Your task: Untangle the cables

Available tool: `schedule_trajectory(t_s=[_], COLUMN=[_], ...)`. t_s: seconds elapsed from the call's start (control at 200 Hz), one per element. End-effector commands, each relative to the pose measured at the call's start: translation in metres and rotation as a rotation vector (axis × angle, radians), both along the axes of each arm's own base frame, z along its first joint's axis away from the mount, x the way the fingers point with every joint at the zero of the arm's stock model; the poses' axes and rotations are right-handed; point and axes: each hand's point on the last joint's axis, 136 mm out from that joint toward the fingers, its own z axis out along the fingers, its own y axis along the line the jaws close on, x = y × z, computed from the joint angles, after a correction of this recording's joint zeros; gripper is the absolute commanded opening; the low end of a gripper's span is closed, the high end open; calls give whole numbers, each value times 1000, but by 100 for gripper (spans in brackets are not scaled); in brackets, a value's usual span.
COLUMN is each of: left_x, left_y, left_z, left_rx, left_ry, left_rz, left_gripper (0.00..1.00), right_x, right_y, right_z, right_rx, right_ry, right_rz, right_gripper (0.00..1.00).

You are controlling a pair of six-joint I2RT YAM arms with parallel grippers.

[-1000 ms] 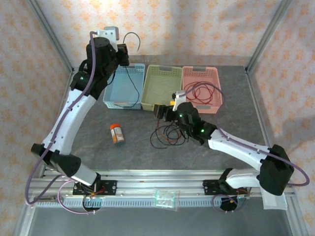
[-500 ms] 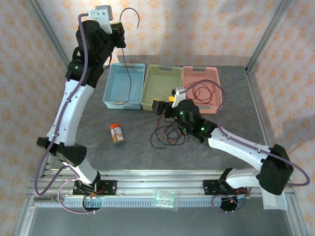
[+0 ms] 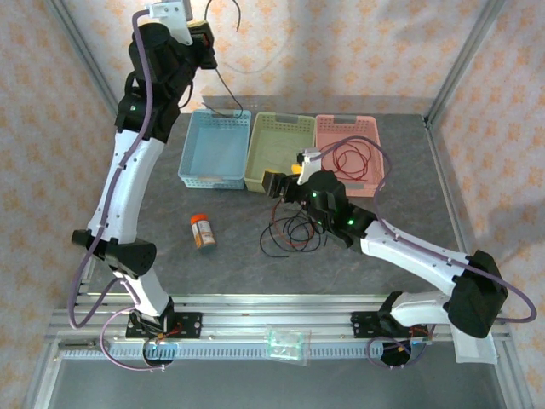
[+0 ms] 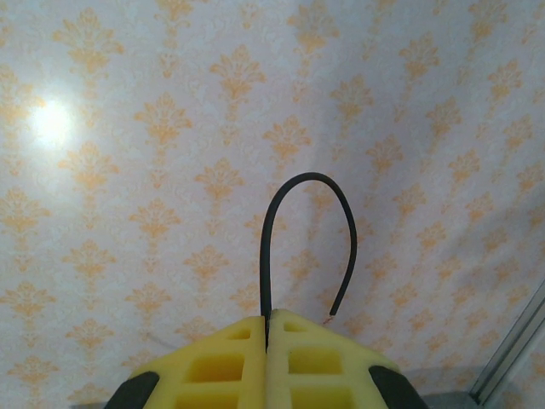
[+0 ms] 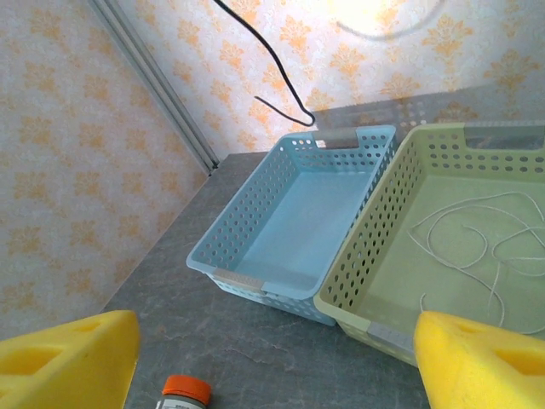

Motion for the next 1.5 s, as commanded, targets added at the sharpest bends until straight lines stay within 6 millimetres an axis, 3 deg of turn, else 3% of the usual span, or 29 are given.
schedule_trajectory(t_s=[0.0,0.195,0.491,0.521,0.851,1.176,1.352,1.422,1.497], left_x=[17,49,85,96,123,121,110,105,100], left_y=[4,12,34,36,63,94,99,101,104], left_z=[-5,-38,-127,-152,-270,-388,-414,-417,-414], left_rx=[18,25,23,24,6,5,-18,-22,-20], left_ry=[-11,47,214,262,497,767,818,825,824], left_rz=[13,53,130,138,224,349,368,381,400], left_gripper=[0,0,0,0,0,0,1,11,29], right_x=[2,7,6,6,1,-3,-3,-3,-1], right_y=[-2,3,0,0,-5,-13,-17,-20,-26], right_z=[33,45,34,32,19,1,-9,-12,-18], right_rx=[33,25,10,11,-4,-25,-40,-51,-67], right_ry=[-56,-63,-27,-22,17,60,80,89,104], right_rz=[-21,-22,-31,-32,-33,-51,-70,-86,-118], right_gripper=[84,84,83,83,83,82,82,82,82])
